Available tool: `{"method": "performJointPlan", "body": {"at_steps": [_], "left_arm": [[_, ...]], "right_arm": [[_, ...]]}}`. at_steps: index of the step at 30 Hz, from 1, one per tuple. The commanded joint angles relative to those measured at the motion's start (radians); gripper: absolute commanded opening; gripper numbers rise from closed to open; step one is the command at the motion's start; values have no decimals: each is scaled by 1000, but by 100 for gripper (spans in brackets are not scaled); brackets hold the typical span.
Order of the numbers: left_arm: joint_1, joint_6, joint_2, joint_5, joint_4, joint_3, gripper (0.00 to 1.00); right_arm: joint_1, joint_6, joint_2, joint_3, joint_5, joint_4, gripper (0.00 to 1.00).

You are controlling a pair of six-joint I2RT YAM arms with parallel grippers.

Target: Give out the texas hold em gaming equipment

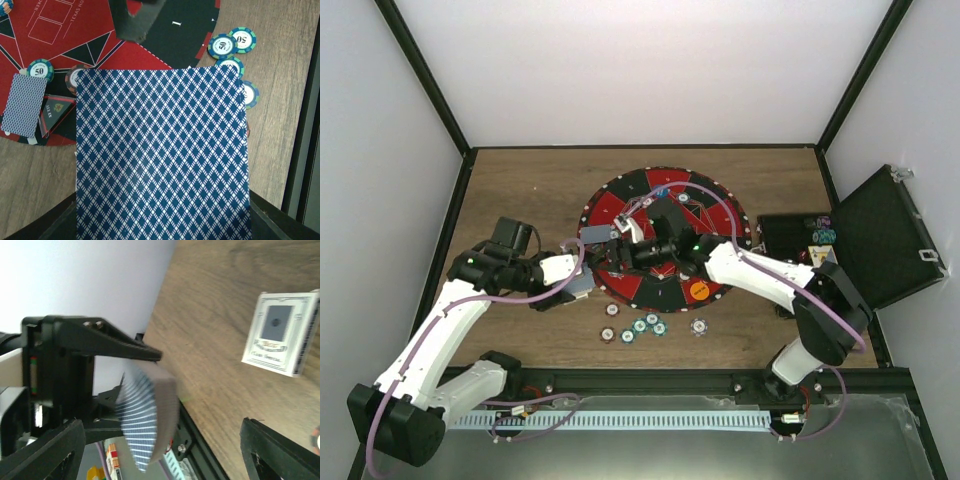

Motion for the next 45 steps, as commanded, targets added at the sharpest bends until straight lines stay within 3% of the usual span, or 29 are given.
{"method": "performJointPlan", "body": {"at_steps": [1,18,29,45], "left_arm": [[4,2,-13,31,18,21,8],[3,17,-42,41,10,12,8],[3,18,-54,42,7,17,8],[3,13,-45,44,16,19,8]], "right_arm": [[53,60,25,26,-25,107,86],[128,126,235,150,-83,210,79],[74,125,198,27,-103,251,68],[6,87,41,-67,-66,188,36]]}}
